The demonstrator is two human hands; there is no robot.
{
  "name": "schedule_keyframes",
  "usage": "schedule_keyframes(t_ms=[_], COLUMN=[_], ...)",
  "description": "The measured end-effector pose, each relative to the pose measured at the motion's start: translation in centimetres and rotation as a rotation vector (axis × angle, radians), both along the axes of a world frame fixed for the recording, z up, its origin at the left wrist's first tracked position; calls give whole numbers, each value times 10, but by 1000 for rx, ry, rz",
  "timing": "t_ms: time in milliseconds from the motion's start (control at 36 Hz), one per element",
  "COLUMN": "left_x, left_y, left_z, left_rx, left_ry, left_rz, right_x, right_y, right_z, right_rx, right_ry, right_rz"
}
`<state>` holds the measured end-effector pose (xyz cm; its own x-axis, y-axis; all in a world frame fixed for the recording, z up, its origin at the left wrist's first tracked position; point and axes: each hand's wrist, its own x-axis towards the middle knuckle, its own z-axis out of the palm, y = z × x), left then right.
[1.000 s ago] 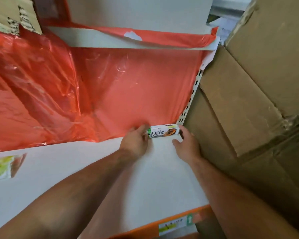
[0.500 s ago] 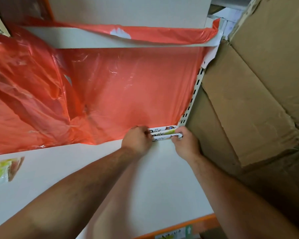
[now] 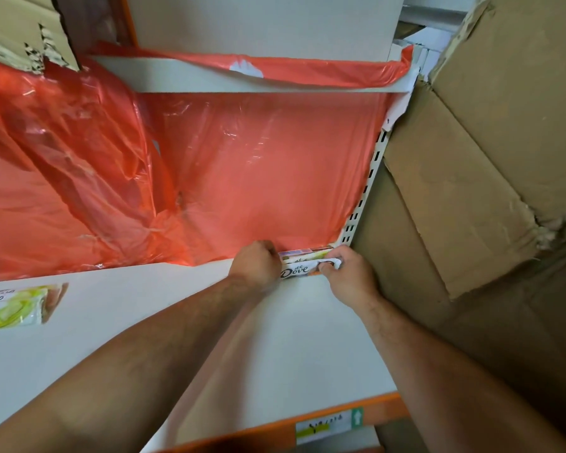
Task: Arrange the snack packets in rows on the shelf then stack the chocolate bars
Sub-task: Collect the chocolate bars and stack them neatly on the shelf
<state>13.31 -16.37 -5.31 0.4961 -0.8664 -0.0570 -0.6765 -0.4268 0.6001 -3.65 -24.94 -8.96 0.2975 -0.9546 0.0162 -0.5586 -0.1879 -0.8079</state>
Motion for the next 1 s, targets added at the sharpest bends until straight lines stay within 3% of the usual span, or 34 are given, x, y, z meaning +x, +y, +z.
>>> schedule_keyframes(t_ms=[306,556,861,1000], left_x=[5,12,19,10], left_y=[35,71,80,58], left_z=[-2,3,-3,-8], left_rx=[69,57,-15,13], left_ry=[175,75,105,202], left_rz=[49,22,82,100], right_x=[5,15,6,-8], right_y=[24,62,76,75], right_z=[1,9,18,15], right_rx=[45,62,59,110], right_ry=[10,27,93,88], right_rz=[54,114,50,15])
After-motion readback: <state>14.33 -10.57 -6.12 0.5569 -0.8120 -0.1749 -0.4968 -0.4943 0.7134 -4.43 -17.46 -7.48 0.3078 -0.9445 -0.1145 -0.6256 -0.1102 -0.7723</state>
